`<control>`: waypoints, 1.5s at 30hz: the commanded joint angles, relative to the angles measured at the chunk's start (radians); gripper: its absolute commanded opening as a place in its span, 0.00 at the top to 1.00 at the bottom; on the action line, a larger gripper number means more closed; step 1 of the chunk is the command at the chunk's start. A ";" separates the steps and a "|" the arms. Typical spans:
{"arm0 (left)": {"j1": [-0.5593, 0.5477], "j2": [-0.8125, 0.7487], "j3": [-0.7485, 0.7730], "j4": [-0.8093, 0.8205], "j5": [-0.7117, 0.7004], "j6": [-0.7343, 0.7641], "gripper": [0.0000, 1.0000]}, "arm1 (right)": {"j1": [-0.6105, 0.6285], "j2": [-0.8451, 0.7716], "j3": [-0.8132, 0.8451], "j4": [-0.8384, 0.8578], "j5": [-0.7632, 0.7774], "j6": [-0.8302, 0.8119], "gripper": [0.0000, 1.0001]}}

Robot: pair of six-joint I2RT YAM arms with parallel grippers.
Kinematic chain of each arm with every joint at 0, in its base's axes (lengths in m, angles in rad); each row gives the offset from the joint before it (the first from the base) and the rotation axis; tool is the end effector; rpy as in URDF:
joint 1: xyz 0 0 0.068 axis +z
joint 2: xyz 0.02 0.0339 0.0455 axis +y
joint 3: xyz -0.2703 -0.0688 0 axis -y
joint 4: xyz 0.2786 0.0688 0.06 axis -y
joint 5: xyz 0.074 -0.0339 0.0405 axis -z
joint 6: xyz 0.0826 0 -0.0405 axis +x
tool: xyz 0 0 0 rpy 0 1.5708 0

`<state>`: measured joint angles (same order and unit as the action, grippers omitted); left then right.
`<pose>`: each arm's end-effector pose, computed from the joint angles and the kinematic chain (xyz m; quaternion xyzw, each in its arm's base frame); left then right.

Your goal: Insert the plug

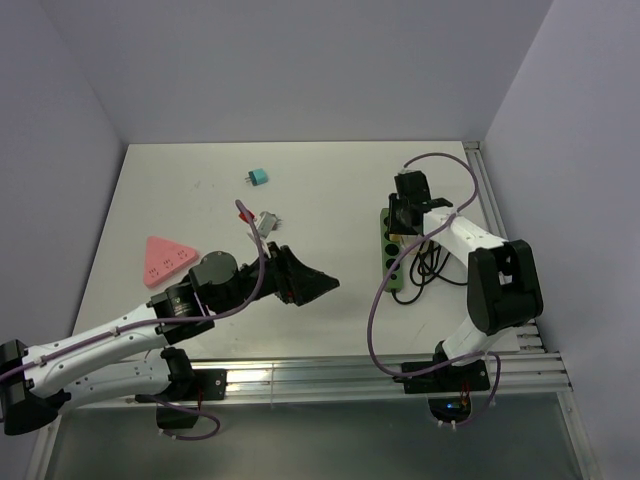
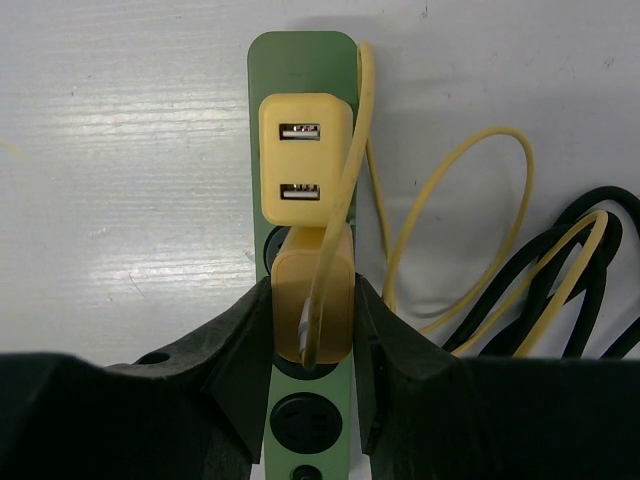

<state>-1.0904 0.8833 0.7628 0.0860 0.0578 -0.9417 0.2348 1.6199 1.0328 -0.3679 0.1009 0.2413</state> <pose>0.1292 -0.2582 0.3431 0.0734 0.7154 -0.6013 0.3482 0.3799 0.0823 0.1516 0.0184 0.9517 0.0247 0.3055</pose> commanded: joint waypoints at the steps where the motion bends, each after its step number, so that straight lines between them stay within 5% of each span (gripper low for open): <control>1: -0.012 -0.001 0.030 0.043 0.007 -0.005 0.20 | 0.023 0.106 -0.073 -0.201 -0.058 0.032 1.00; 5: -0.017 0.005 0.041 0.037 0.007 0.000 0.20 | 0.023 0.127 -0.033 -0.194 -0.053 0.017 1.00; 9: -0.020 0.009 0.041 0.028 -0.003 0.001 0.20 | 0.043 0.097 0.001 -0.187 0.008 -0.003 0.71; 21: -0.020 0.023 0.027 0.044 -0.001 -0.003 0.20 | 0.080 -0.015 0.072 -0.190 0.065 0.004 0.48; 45: -0.022 -0.012 0.012 0.027 -0.016 0.001 0.19 | 0.080 -0.003 0.171 -0.197 0.158 -0.007 0.42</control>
<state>-1.1061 0.8951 0.7631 0.0895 0.0544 -0.9413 0.3099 1.5929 1.1622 -0.5823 0.2165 0.2379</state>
